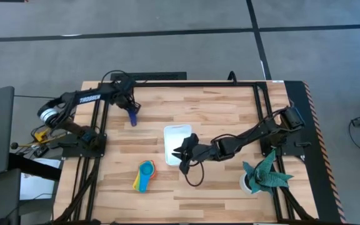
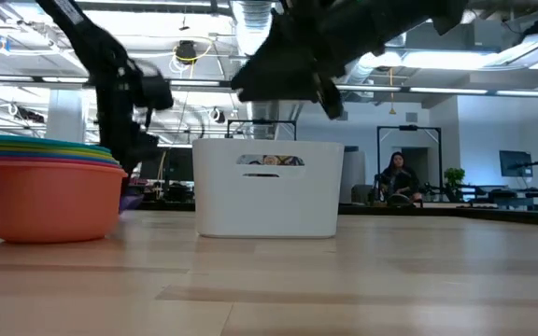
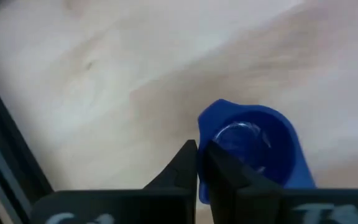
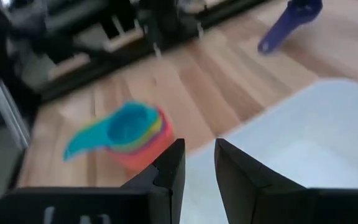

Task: Nest measuring cups in basket
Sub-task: Stack the light blue nest measuring cup into the green nest measuring cup, then stack the dark blue nest measuring cup into the blue nest measuring cup

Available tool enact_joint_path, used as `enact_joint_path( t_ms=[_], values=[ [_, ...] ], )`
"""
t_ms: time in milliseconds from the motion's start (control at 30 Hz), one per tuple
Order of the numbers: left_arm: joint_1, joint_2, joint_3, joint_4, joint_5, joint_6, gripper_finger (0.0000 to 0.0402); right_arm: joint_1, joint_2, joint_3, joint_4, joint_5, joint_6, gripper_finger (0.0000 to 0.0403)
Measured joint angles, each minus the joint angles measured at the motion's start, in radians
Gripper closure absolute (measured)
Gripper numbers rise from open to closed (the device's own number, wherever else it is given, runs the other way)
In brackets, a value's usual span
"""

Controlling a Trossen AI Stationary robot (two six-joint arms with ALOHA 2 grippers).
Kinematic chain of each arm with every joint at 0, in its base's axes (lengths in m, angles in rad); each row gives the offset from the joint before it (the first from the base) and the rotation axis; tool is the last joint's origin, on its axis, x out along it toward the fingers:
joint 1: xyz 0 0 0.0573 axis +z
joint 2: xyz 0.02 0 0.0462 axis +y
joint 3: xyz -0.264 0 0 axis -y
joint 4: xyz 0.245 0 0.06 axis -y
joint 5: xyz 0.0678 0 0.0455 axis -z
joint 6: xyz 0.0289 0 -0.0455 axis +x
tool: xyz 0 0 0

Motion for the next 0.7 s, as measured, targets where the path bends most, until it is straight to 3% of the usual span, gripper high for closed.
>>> enact_joint_path(
  t_ms=[167, 333, 500, 700],
  values=[
    [-0.178, -0.229, 0.000, -0.065, -0.013, -0.061, 0.0399, -0.067, 0.017, 0.003, 0.164, -0.039, 0.020, 0.0284],
    [-0.470, -0.461, -0.003, -0.055, -0.039, -0.259, 0.0400, -0.103, 0.033, 0.003, 0.221, -0.057, 0.044, 0.0249],
    [-0.809, -0.563, -0.003, -0.011, -0.276, -0.416, 0.0401, -0.095, 0.065, 0.050, 0.280, -0.067, -0.022, 0.0192],
    [-1.032, -0.547, -0.003, 0.048, -0.451, -0.527, 0.0401, -0.083, 0.136, 0.158, 0.263, -0.075, -0.079, 0.0155]
  ],
)
